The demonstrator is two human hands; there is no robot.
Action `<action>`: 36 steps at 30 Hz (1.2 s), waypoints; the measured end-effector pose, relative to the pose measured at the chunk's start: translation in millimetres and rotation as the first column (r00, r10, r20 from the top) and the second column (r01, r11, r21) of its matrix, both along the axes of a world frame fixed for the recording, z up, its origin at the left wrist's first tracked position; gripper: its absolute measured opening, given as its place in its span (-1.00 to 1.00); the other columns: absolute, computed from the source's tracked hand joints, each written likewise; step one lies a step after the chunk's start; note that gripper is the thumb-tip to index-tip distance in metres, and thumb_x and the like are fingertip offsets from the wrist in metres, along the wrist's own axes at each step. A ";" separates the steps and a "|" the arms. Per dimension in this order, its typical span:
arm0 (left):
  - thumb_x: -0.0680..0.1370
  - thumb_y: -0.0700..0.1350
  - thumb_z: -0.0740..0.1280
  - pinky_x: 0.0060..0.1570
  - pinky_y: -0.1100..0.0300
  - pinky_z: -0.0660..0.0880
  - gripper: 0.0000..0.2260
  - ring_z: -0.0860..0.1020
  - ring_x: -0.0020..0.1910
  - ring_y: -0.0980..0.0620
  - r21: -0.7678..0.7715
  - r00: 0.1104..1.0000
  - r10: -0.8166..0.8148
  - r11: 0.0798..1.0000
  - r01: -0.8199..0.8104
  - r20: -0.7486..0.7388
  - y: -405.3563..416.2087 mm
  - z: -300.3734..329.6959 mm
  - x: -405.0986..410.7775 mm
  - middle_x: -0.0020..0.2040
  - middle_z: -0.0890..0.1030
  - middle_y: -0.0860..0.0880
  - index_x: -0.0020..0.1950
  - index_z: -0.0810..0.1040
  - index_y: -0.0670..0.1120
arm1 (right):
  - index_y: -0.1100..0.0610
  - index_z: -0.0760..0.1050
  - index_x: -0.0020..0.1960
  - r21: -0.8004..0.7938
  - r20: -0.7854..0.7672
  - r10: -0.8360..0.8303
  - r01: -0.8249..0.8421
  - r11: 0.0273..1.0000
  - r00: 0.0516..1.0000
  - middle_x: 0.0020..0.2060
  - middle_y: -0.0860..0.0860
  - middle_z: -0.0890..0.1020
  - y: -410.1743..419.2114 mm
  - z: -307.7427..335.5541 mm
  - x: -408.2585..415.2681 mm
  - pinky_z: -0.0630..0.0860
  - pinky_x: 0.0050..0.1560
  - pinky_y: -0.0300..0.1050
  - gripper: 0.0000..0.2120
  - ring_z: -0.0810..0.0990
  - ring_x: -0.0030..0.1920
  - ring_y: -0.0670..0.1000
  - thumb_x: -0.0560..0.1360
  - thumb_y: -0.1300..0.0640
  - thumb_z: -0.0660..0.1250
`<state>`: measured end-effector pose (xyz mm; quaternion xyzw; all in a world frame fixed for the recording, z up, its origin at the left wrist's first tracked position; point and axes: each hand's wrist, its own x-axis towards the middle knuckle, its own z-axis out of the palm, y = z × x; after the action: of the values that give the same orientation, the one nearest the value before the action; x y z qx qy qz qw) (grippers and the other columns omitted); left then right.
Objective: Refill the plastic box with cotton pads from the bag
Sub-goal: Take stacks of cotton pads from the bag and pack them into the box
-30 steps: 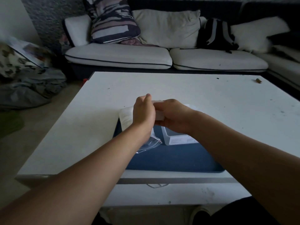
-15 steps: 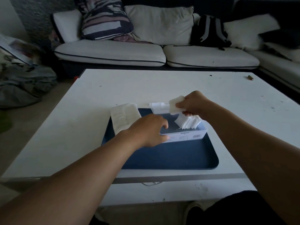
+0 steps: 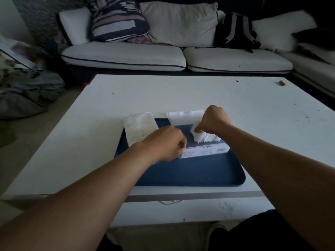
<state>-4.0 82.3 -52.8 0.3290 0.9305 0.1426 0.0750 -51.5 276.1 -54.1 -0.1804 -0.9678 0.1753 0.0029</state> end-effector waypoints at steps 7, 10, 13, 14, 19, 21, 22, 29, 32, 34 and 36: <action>0.56 -0.02 0.42 0.08 -0.01 0.56 -0.91 0.58 0.07 0.00 0.001 1.000 -0.016 1.000 0.016 -0.009 1.2 -2.5 -1.9 0.00 0.67 0.06 -0.02 0.69 0.01 | 0.16 0.45 0.11 0.108 -0.025 0.030 -0.027 0.994 0.999 -0.14 0.07 0.58 3.3 -12.0 -2.2 0.47 -0.27 -0.08 -0.45 0.58 -0.17 0.12 0.24 0.10 0.64; 0.56 -0.01 0.42 0.08 -0.01 0.56 -0.91 0.58 0.08 0.01 0.000 1.000 -0.014 1.000 0.014 -0.008 1.2 -2.1 -1.7 0.01 0.67 0.07 -0.02 0.68 0.01 | 0.14 0.36 0.17 0.073 -0.058 0.040 -0.036 0.997 0.998 -0.07 0.08 0.57 2.7 -8.8 -0.7 0.49 -0.22 -0.04 -0.32 0.57 -0.12 0.12 0.23 -0.02 0.66; 0.57 0.00 0.41 0.13 0.03 0.54 -0.87 0.57 0.12 0.04 0.018 1.000 -0.013 1.000 0.013 0.007 -0.1 0.2 -1.8 0.06 0.67 0.09 0.04 0.69 0.00 | 0.16 0.47 0.09 0.053 -0.112 0.094 -0.089 0.995 0.989 -0.07 0.05 0.58 -3.3 12.6 -2.7 0.58 -0.13 -0.03 -0.40 0.59 -0.09 0.09 0.27 -0.16 0.62; 0.57 0.01 0.41 0.15 0.04 0.53 -0.86 0.56 0.14 0.04 0.017 1.000 -0.016 1.000 0.016 0.012 -0.1 0.7 -1.7 0.08 0.67 0.09 0.06 0.69 0.00 | 0.19 0.53 0.03 0.038 -0.110 0.134 -0.130 0.991 0.985 -0.11 0.05 0.62 -7.1 19.3 -4.4 0.60 -0.12 -0.04 -0.48 0.61 -0.12 0.07 0.33 -0.19 0.57; 0.56 0.00 0.40 0.13 0.04 0.53 -0.87 0.57 0.11 0.04 -0.005 1.000 -0.009 1.000 0.009 0.015 0.7 1.3 -1.7 0.06 0.67 0.08 0.02 0.71 0.00 | 0.31 0.55 -0.09 -0.264 0.296 0.232 -0.153 0.952 0.927 -0.18 0.18 0.68 -22.8 13.6 0.2 0.65 -0.08 -0.07 -0.68 0.67 -0.23 0.11 0.59 0.02 0.35; 0.55 -0.02 0.41 0.10 0.05 0.54 -0.88 0.57 0.11 0.04 0.001 1.000 -0.002 1.000 0.002 0.014 0.1 0.7 -0.1 0.06 0.67 0.07 0.01 0.72 0.00 | 0.31 0.52 0.00 -0.256 0.323 0.191 -0.109 0.961 0.927 -0.09 0.20 0.69 -17.7 3.9 2.4 0.68 0.00 0.01 -0.79 0.72 -0.14 0.12 0.59 0.14 0.33; 0.55 -0.02 0.41 0.11 0.05 0.53 -0.87 0.57 0.12 0.04 0.007 1.000 -0.003 1.000 0.003 0.017 -0.1 0.9 0.6 0.07 0.68 0.08 0.03 0.72 0.00 | 0.30 0.50 0.03 -0.276 0.314 0.175 -0.087 0.957 0.933 -0.05 0.21 0.68 -14.8 2.5 2.8 0.68 0.00 0.03 -0.83 0.72 -0.10 0.13 0.58 0.17 0.31; 0.34 0.09 0.59 0.13 0.06 0.53 -0.53 0.57 0.12 0.02 0.199 0.988 0.155 0.969 -0.146 -0.030 -41.8 33.5 -9.5 0.13 0.60 0.05 0.17 0.55 0.02 | 0.33 0.66 0.01 -0.379 0.083 0.474 -0.412 0.829 0.877 -0.14 0.20 0.74 -49.6 50.3 23.7 0.68 -0.18 -0.13 -0.85 0.72 -0.22 0.06 0.51 0.27 0.38; 0.14 0.28 0.62 -0.04 0.06 0.52 -0.32 0.51 -0.01 0.03 -0.061 0.947 0.322 0.945 -0.321 0.006 -82.2 37.2 -8.0 0.03 0.51 0.08 0.09 0.43 0.05 | 0.29 0.66 0.06 -0.482 0.177 0.714 -0.572 0.663 0.678 -0.13 0.15 0.74 -82.8 58.0 50.9 0.64 -0.21 -0.20 -0.83 0.71 -0.24 -0.02 0.55 0.27 0.34; 0.07 0.38 0.59 -0.02 0.05 0.57 -0.20 0.55 -0.04 0.04 -0.241 0.909 0.395 0.902 -0.358 0.131 -92.2 31.0 -0.3 0.03 0.56 0.07 0.14 0.41 0.05 | 0.30 0.58 0.20 -0.521 0.318 0.779 -0.587 0.619 0.540 -0.01 0.20 0.72 -101.1 43.7 59.6 0.67 -0.15 -0.17 -0.79 0.71 -0.15 0.02 0.59 0.27 0.30; 0.08 0.45 0.50 0.01 0.02 0.61 -0.08 0.59 -0.04 0.02 -0.290 0.876 0.442 0.878 -0.380 0.191 -93.4 19.0 0.5 0.05 0.61 0.02 0.29 0.39 0.01 | 0.26 0.48 0.27 -0.448 0.425 0.773 -0.633 0.632 0.471 0.05 0.21 0.68 -113.8 23.4 56.7 0.67 -0.05 -0.12 -0.76 0.70 -0.07 0.05 0.62 0.25 0.28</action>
<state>-3.4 -11.1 -33.9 0.0896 0.9724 0.0806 0.1996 5.3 162.3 -30.7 0.1929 -0.8779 0.2063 -0.3867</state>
